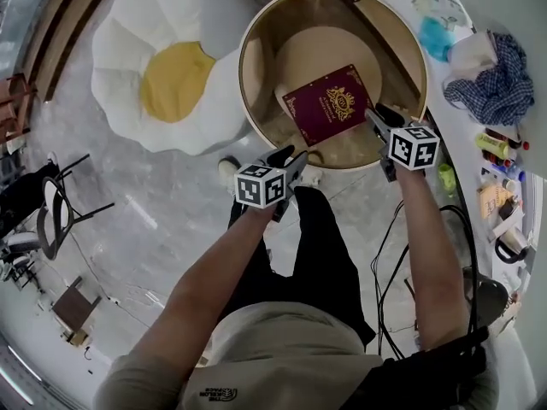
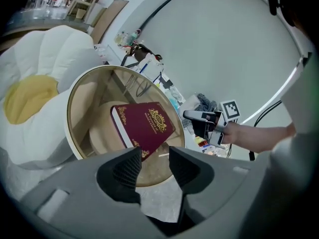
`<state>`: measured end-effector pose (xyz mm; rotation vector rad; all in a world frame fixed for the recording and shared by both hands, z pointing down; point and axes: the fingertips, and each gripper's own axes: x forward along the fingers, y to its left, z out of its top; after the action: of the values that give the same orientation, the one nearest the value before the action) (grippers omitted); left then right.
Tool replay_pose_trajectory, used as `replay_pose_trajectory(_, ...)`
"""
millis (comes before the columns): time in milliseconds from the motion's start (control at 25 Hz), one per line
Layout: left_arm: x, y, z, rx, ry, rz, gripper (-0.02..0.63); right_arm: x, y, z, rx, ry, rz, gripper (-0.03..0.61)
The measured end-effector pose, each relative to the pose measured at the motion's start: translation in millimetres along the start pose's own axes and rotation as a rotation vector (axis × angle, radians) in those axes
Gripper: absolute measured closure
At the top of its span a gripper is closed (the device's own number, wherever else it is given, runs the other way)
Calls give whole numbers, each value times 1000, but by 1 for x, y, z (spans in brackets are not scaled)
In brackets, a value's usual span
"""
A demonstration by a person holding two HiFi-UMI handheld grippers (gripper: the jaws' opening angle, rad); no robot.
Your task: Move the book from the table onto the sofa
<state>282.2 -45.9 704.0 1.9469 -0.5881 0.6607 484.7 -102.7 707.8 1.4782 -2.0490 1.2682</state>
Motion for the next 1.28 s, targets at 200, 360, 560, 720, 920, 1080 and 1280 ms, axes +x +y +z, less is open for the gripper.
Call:
replay_pose_trajectory(200, 29, 23, 9, -40, -5, -12, 451, 32, -28, -11, 17, 65, 3, 419)
replay_pose_trajectory(360, 45, 39, 12, -119, -18, -13, 446, 50, -44, -16, 76, 85, 30, 407)
replay_pose_trajectory(560, 62, 49, 9, -141, -3, -28, 442, 65, -50, -22, 148, 107, 77, 399)
replay_pose_trajectory(720, 74, 47, 9, -164, 7, -59, 442, 71, -48, -26, 163, 113, 83, 399)
replay_pose_trajectory(920, 75, 53, 11, -194, 7, -46, 449, 70, -48, -27, 173, 85, 52, 412)
replay_pose_trajectory(1080, 63, 53, 16, -193, -5, -52, 455, 63, -39, -29, 183, 76, 31, 426)
replay_pose_trajectory(1280, 33, 63, 24, -181, -26, -35, 465, 55, -4, -22, 172, 39, 32, 442)
